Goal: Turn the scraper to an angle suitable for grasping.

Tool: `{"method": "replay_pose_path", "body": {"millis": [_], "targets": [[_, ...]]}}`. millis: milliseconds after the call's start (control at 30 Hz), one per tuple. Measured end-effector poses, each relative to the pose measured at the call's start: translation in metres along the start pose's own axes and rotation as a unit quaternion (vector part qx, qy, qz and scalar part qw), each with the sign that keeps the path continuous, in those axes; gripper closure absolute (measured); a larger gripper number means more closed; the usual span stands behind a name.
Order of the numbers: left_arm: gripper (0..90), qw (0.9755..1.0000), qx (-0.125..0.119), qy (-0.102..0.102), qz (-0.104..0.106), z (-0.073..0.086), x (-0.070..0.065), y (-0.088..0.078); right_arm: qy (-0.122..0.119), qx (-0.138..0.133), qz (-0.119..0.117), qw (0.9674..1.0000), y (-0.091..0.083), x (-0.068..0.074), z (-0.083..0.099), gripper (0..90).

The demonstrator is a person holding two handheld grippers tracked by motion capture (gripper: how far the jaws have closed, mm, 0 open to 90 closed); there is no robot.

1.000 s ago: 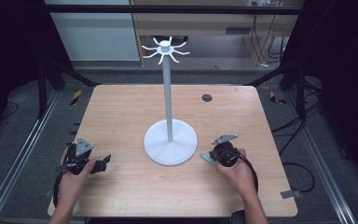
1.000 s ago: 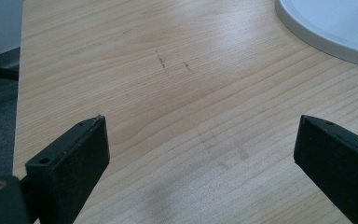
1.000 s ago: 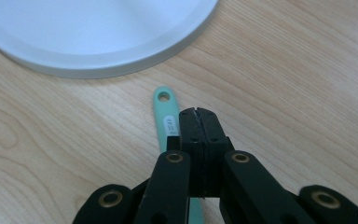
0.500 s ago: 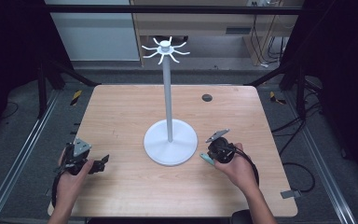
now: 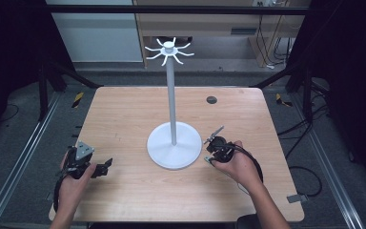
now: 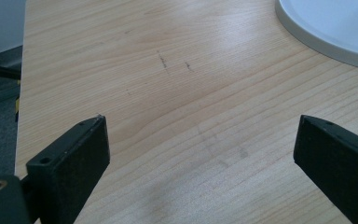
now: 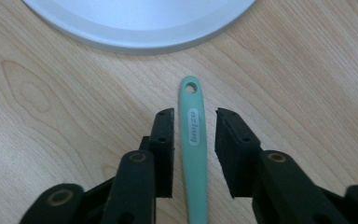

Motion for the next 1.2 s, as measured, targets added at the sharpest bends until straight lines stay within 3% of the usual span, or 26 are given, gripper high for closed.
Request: {"method": "replay_pose_path", "body": {"millis": [200,333,700,1200], "targets": [[3.2,1.0,0.002,0.003,0.001,0.001,-0.001,0.0,-0.005,0.013,-0.001,0.9999,-0.003,-0.003,-0.001,63.1],[3.2,1.0,0.0,0.005,0.003,0.0,-0.002,0.001,0.011,0.018,-0.003,0.9998,-0.003,-0.008,-0.001,54.5],[3.2,1.0,0.003,0.006,0.001,0.001,-0.003,0.001,0.001,0.041,-0.024,0.9989,0.009,-0.006,0.002,63.8],[3.4,0.9999,0.006,0.008,0.004,0.002,-0.004,0.002,0.003,0.06,-0.035,0.9976,0.024,-0.006,0.004,66.9]]}}
Point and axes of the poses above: each handheld gripper's, and its own axes: y roughly forward along the jaws, z roughly out of its underside, x roughly to its left, the point moved 10 cm from there along y, roughly forward along the jaws, and after that the axes turned 13 degrees about -y, right-handed, at the moved point
